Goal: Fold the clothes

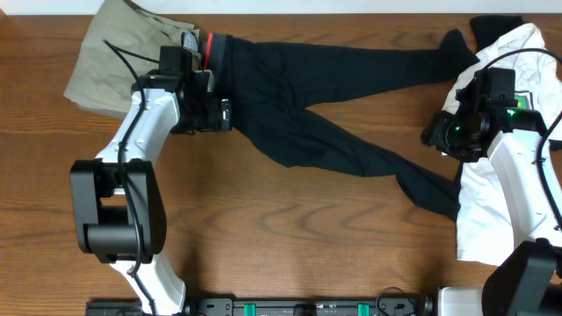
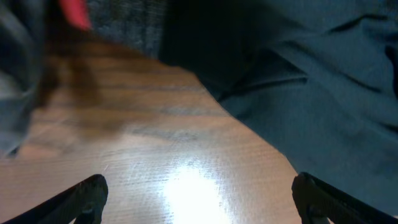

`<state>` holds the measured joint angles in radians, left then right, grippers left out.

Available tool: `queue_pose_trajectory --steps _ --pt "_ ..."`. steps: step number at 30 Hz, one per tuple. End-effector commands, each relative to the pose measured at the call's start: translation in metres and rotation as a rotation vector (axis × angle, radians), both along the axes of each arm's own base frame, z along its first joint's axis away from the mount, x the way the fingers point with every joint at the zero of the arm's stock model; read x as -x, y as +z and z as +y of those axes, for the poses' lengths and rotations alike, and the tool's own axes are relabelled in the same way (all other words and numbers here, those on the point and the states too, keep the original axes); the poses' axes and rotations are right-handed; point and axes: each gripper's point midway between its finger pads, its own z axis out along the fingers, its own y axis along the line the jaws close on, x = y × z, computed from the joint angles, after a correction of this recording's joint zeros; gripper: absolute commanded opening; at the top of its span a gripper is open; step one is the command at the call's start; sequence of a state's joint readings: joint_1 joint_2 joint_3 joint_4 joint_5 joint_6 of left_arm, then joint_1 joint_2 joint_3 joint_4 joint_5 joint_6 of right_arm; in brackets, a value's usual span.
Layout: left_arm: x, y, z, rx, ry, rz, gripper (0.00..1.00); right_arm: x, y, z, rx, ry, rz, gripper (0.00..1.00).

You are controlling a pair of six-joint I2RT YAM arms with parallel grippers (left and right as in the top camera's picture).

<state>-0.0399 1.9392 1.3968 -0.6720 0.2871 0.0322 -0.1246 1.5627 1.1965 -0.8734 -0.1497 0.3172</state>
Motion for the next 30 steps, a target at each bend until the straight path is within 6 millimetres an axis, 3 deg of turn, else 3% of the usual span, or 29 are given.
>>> queue_pose_trajectory --steps 1,6,9,13,21,27,30 --pt "-0.003 -0.013 -0.013 0.021 -0.087 -0.008 0.95 -0.003 0.003 0.004 0.0 0.028 -0.013 0.55" --pt "-0.012 -0.038 -0.023 0.021 -0.109 -0.01 0.9 -0.003 0.003 0.004 0.0 0.028 -0.014 0.54" --pt "-0.015 -0.049 -0.031 0.025 -0.124 -0.013 0.78 -0.004 0.003 0.004 0.001 0.028 -0.02 0.54" --pt "-0.02 -0.048 -0.04 0.03 -0.139 -0.038 0.61 -0.007 0.004 0.003 0.0 0.024 -0.03 0.53" --pt "-0.026 -0.045 -0.051 0.034 -0.159 -0.076 0.57 -0.008 0.005 0.003 -0.002 0.014 -0.037 0.53" --pt "-0.018 -0.054 -0.057 0.018 -0.176 -0.04 0.26 -0.009 0.005 0.003 -0.002 0.014 -0.04 0.53" --pt "-0.016 -0.059 -0.044 -0.046 -0.124 -0.014 0.06 -0.009 0.005 0.003 -0.002 0.014 -0.04 0.53"
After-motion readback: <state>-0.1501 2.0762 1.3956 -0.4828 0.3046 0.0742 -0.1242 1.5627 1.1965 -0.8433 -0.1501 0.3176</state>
